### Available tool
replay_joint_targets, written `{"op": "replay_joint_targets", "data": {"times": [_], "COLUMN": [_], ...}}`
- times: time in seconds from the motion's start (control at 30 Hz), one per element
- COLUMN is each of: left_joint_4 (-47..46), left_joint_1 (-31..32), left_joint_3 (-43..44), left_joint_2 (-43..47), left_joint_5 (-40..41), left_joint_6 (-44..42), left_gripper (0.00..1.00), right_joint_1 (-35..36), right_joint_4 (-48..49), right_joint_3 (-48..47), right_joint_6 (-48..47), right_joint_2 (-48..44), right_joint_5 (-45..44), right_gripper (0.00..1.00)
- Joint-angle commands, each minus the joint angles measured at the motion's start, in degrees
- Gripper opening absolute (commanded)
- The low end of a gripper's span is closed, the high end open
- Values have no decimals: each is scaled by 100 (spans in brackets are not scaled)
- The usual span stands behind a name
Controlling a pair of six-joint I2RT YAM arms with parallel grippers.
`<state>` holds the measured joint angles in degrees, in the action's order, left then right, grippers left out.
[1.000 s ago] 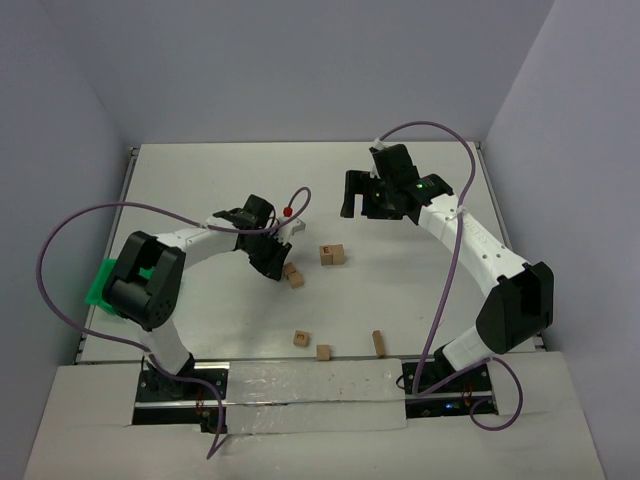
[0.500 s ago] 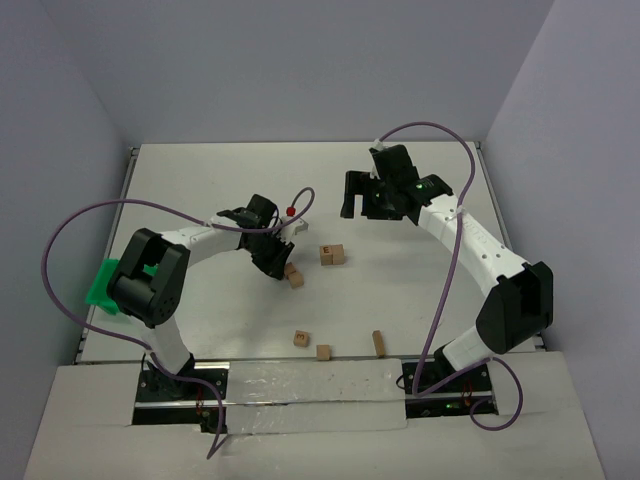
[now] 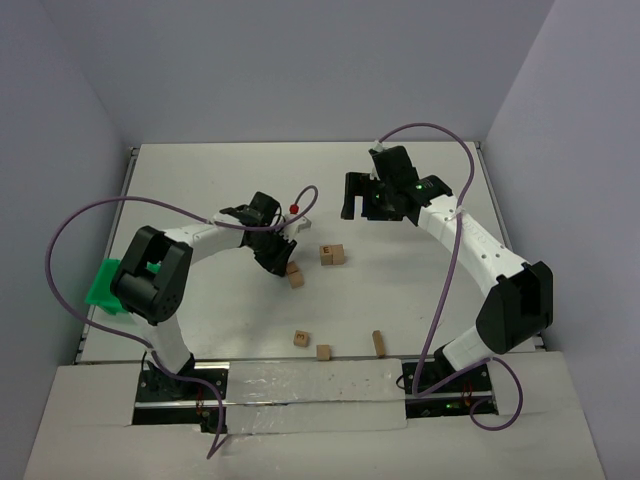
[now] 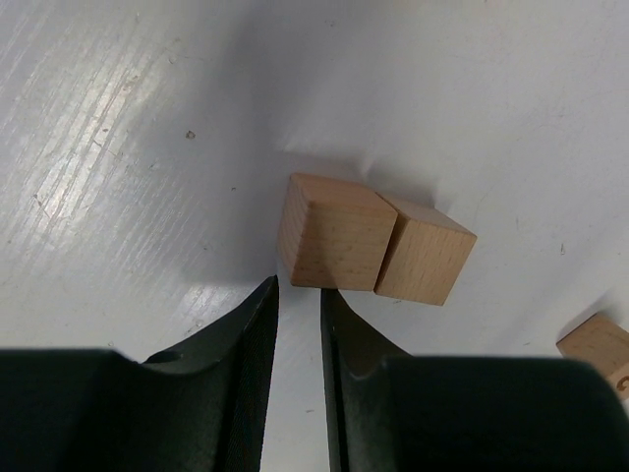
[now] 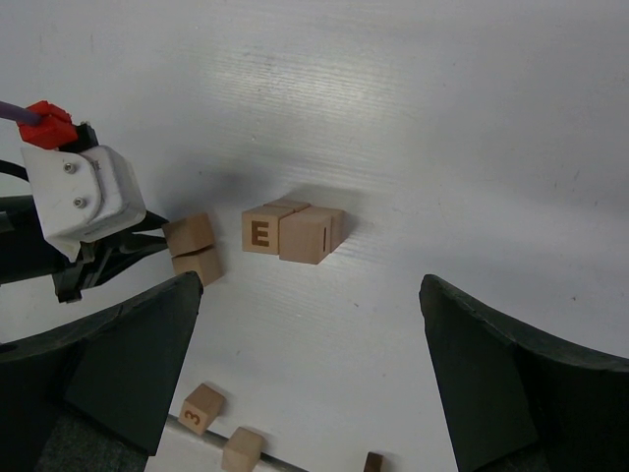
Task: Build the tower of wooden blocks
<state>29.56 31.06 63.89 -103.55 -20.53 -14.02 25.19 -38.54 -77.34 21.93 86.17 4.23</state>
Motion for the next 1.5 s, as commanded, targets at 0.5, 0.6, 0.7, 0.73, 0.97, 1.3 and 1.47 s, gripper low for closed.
{"op": "replay_joint_targets", "data": {"times": [0.5, 0.6, 0.7, 0.73, 0.97, 1.3, 1.47], "left_joint_4": [929, 811, 698, 743, 555, 263, 270], "left_joint_1": [-167, -98, 11, 97, 223, 702, 779], "left_joint_3": [5, 149, 257, 325, 414, 425, 519], "left_joint_2": [1911, 2148, 2054, 1959, 1569, 1074, 748], "left_joint_5": [-139, 79, 423, 548, 674, 914, 744], "left_joint_6": [-614, -216, 205, 252, 136, -399, -532], "left_gripper": [99, 99, 99, 99, 99, 99, 99], "right_joint_1": [-14, -14, -16, -22, -70, -715, -840], "right_joint_4": [182, 194, 198, 199, 163, 145, 137], "right_joint_3": [19, 13, -9, -12, -153, -378, -352], "right_joint_6": [-100, -93, -85, -94, -181, -146, -181], "right_joint_2": [-259, -255, -241, -240, -162, -67, -100], "right_joint_5": [68, 52, 23, 3, -252, -203, -194], "right_gripper": [100, 100, 100, 100, 100, 100, 100]}}
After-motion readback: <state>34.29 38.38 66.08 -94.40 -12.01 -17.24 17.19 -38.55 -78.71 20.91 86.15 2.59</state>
